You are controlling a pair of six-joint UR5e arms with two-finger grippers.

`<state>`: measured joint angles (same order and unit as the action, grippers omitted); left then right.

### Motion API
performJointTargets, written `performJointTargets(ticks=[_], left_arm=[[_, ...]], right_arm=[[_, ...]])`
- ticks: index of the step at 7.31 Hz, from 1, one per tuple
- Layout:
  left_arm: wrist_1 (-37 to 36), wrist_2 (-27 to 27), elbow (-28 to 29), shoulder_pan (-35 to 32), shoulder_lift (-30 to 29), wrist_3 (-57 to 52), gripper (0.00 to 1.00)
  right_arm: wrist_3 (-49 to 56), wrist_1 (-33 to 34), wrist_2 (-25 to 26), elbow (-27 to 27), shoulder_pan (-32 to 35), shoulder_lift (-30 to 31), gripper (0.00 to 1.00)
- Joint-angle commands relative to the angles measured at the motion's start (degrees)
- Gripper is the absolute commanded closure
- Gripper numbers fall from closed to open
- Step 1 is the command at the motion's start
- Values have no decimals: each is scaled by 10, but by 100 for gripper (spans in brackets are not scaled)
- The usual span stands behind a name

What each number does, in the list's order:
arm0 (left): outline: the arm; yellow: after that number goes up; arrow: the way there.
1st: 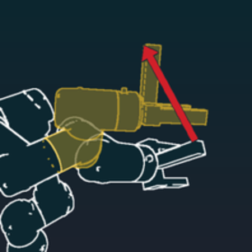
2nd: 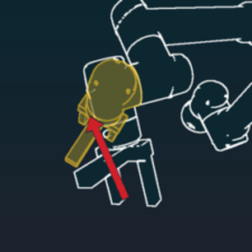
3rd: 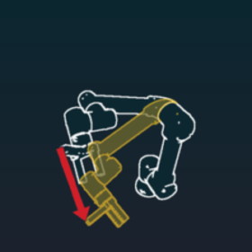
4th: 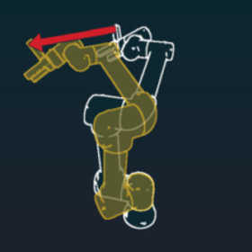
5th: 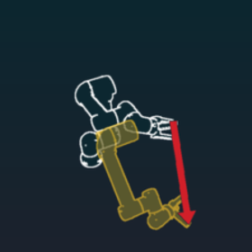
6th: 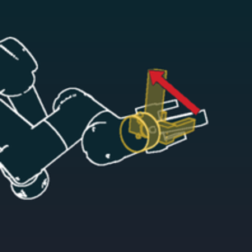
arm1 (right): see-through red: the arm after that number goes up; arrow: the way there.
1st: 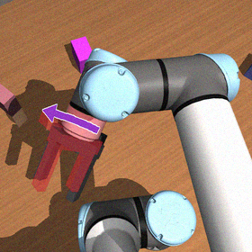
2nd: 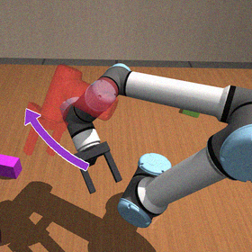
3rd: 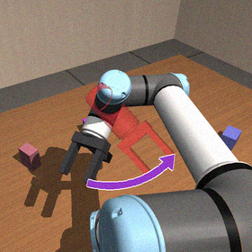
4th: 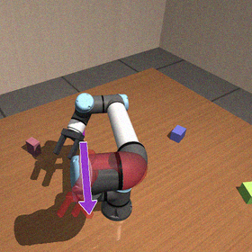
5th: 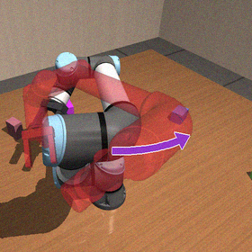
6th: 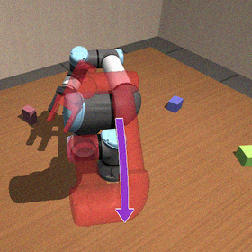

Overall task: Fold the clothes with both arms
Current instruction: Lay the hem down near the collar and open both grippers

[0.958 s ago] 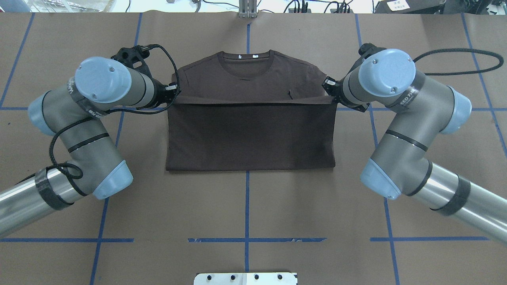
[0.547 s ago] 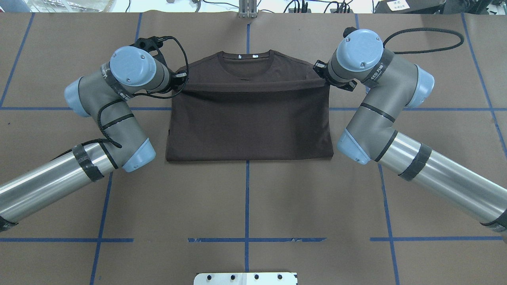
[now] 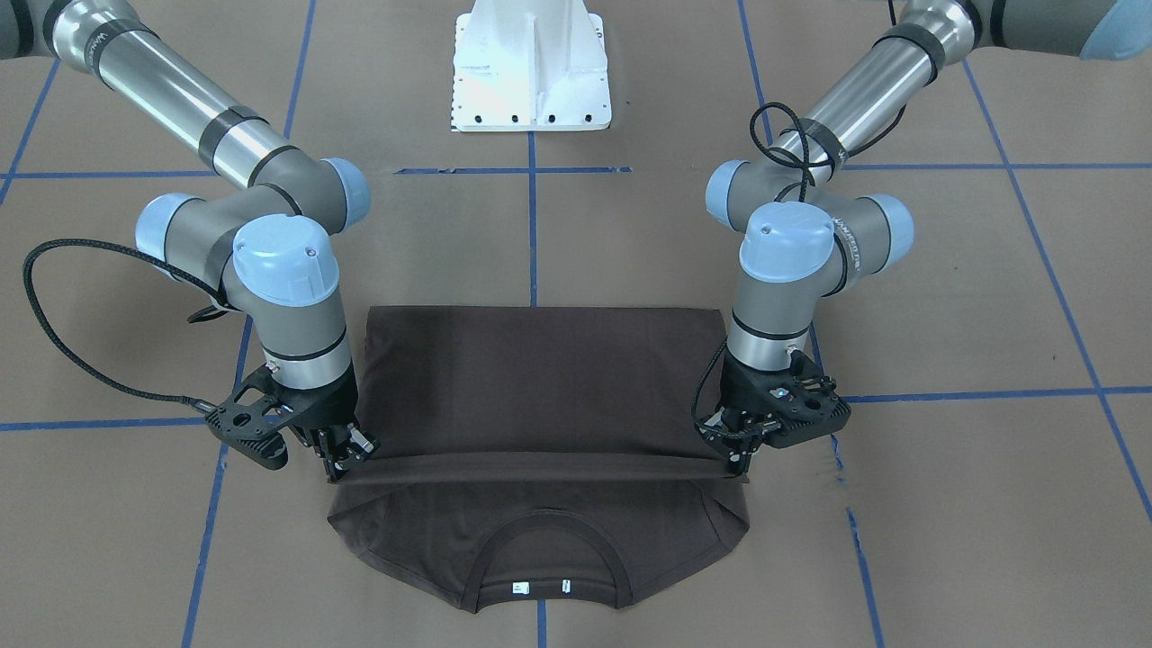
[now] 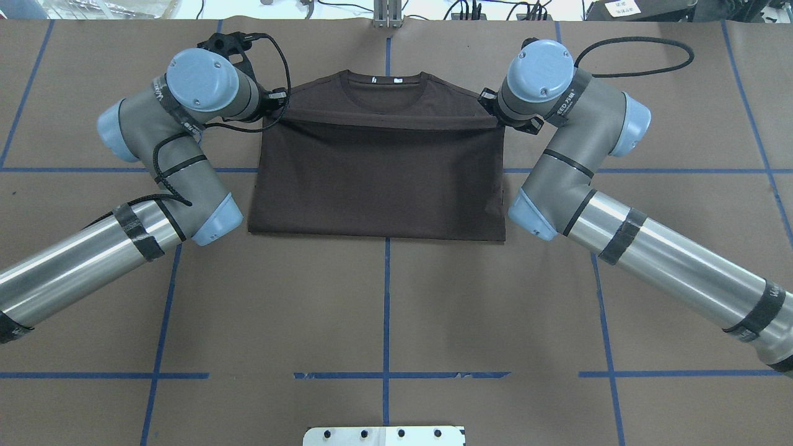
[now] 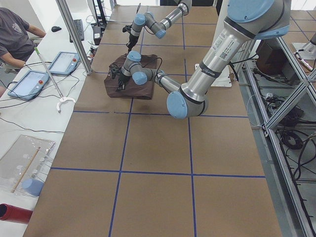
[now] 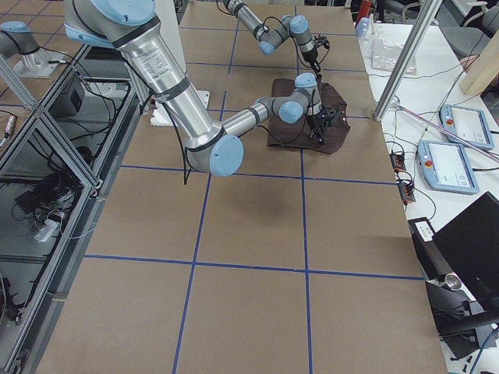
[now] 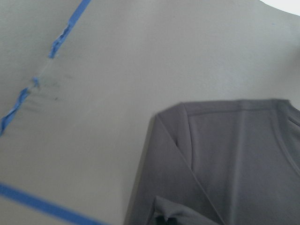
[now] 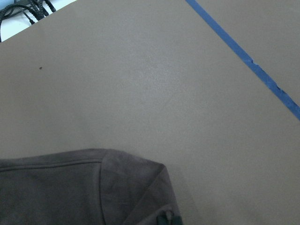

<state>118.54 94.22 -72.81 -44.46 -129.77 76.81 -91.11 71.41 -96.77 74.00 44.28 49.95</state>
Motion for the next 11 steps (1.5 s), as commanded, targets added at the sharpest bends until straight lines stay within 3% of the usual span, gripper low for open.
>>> performJointTargets(ticks=[1, 3, 6, 7, 8, 10, 11], left_arm=[[19, 1, 0, -11, 0, -5, 100], [22, 2, 0, -15, 1, -6, 100], [23, 3, 9, -13, 0, -4, 97], [24, 3, 11, -13, 0, -4, 85], [32, 3, 12, -13, 0, -3, 71], [77, 20, 8, -15, 4, -3, 57], [100, 60, 7, -16, 7, 0, 57]], right_arm=[[1, 0, -3, -21, 18, -24, 100], [1, 0, -31, -33, 37, -43, 100], [2, -1, -30, -59, 32, -47, 100], [2, -2, -29, -60, 29, -48, 72], [2, -2, -29, -59, 29, -49, 61], [-6, -2, -33, -43, 30, -53, 55], [-10, -2, -35, 4, 14, -21, 52]])
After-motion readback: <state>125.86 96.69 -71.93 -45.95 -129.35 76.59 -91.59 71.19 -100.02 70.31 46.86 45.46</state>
